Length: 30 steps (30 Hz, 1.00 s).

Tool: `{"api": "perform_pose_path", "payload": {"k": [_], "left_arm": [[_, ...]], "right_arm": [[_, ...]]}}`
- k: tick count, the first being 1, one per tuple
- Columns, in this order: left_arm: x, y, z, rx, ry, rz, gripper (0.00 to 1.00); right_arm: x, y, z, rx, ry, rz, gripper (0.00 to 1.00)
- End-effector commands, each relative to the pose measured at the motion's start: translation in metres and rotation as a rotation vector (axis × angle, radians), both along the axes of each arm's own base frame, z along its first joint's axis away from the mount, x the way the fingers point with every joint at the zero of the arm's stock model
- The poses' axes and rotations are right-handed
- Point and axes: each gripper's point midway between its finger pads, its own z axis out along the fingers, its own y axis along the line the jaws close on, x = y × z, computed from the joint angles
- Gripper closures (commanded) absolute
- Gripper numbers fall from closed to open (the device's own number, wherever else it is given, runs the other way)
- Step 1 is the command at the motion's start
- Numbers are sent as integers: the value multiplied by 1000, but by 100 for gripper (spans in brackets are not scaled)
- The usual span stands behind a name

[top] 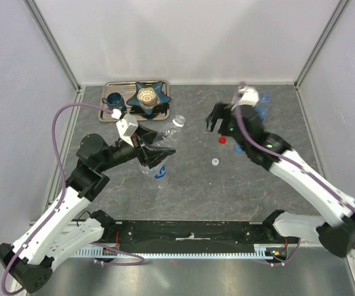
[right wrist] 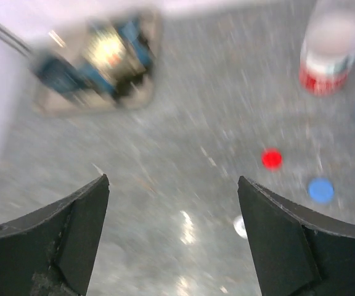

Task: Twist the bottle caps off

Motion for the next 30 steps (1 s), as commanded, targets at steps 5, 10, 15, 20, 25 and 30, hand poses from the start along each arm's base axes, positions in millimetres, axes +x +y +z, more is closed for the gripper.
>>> {"api": "perform_pose_path", "payload": {"k": [5, 10, 15, 20, 25, 30], "left_arm": [[29, -43, 2, 32, 53, -146, 40], [29, -64, 9, 41, 57, -215, 41], [30, -76, 4, 53, 67, -239, 43], [24, -82, 2, 62, 64, -260, 43], [25, -82, 2, 65, 58, -249, 43], [29, -80, -1, 71, 53, -222, 43]], "right_arm": [[-53, 3, 191, 324, -353, 194, 6], [-63, 24, 196, 373, -313, 310, 2], [-62, 43, 182, 396, -278, 377, 4], [-62, 51, 174, 412, -259, 406, 10], [-64, 55, 172, 428, -253, 423, 22], [-68, 56, 169, 443, -244, 434, 41]]}}
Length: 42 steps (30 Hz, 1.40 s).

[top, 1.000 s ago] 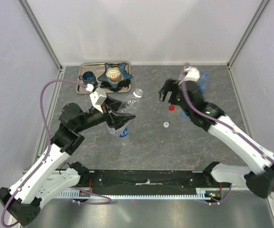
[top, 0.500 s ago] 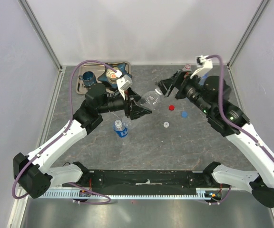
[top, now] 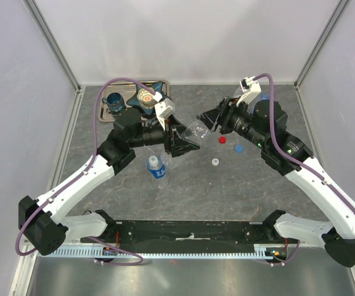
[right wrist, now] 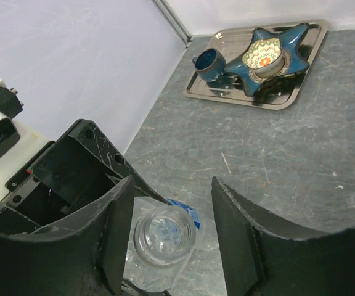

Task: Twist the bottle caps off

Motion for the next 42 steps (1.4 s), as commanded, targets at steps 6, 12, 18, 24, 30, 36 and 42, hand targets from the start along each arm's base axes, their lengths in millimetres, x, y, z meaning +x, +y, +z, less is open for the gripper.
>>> {"api": "perform_pose_path", "payload": {"k": [6, 12, 18, 24, 30, 36, 42], "left_arm": [[7, 1, 23, -38, -84, 36, 43], [13, 2, 24, -39, -86, 76, 43], [23, 4, 21, -26, -53, 134, 22], [40, 26, 34, -32, -83, 303, 1], [41, 64, 60, -68, -125, 477, 1], [21, 88, 69, -127, -171, 520, 1], [11, 115, 77, -169, -175, 609, 1]], "right_arm": [[-12, 0, 7, 61, -18, 28, 52], [-15, -4, 5, 64, -17, 22, 74], [-11, -20, 14, 22, -57, -51, 100], [2, -68, 48, -115, -137, -268, 100], [38, -147, 40, -453, -110, -705, 100], [41, -221, 8, -604, -56, -1124, 100], [64, -282, -23, -567, 72, -1284, 100]]}}
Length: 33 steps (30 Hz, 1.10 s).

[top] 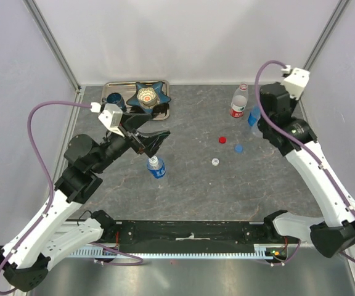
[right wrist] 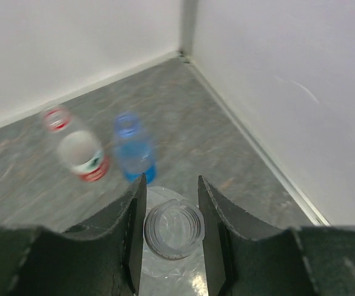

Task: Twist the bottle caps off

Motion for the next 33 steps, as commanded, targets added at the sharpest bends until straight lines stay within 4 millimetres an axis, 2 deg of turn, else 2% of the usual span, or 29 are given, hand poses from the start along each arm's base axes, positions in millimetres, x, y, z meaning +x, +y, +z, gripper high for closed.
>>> {"api": "perform_pose_path", "payload": {"k": [1, 2, 4, 5, 7, 8, 9, 12, 18, 23, 33], "left_arm": [[5, 19, -4, -10, -5, 101, 1], [6, 20, -12, 9, 15, 109, 1], [7, 23, -23, 21, 37, 128, 1], [6, 25, -24, 17, 38, 132, 1], [6, 24, -34, 24, 56, 128, 1], [3, 25, -34, 13, 59, 123, 1], [1, 24, -37, 12, 69, 111, 1], [-7, 19, -40, 8, 93, 66, 1], [-8, 20, -47, 16, 104, 63, 1], [-5, 19, -57, 39, 127, 71, 1], [-4, 15, -63, 45, 149, 56, 2]], "right_arm": [[4, -60, 1, 59, -54, -218, 100], [6, -76, -3, 66, -53, -271, 100], [19, -85, -17, 69, -31, -328, 100], [23, -98, -25, 82, -25, -368, 100], [41, -102, -53, 157, 1, -365, 100], [48, -113, -59, 195, -18, -380, 100], [55, -115, -72, 212, -1, -373, 100], [67, -122, -101, 208, 59, -400, 100], [82, -128, -122, 159, 122, -421, 100], [87, -130, -131, 136, 148, -431, 100], [96, -122, -157, 150, 211, -373, 99]]}}
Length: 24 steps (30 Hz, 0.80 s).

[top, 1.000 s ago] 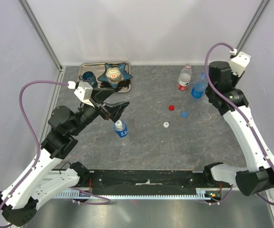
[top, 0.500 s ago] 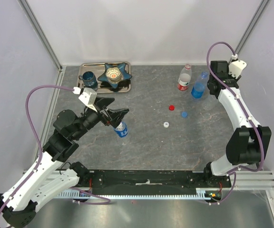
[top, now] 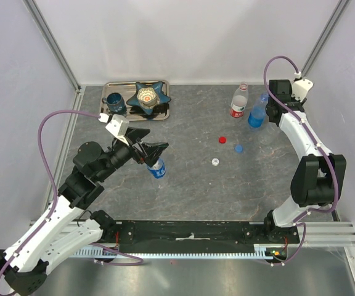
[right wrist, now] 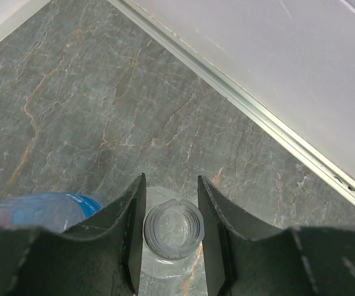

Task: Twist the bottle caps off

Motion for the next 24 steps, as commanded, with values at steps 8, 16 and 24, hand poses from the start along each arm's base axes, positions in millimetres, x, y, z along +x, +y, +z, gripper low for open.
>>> {"api": "perform_pose_path", "payload": {"k": [8, 16, 24], "left_arm": [[-2, -4, -2, -21, 32, -21, 2], [-3, -6, -6, -17, 29, -34, 2], [-3, -8, -7, -22, 35, -44, 2]], "right_arm": [[10, 5, -8, 17, 10, 42, 87], [12, 10, -1, 47, -11, 68, 59], [15, 18, 13, 67, -31, 92, 48]]}}
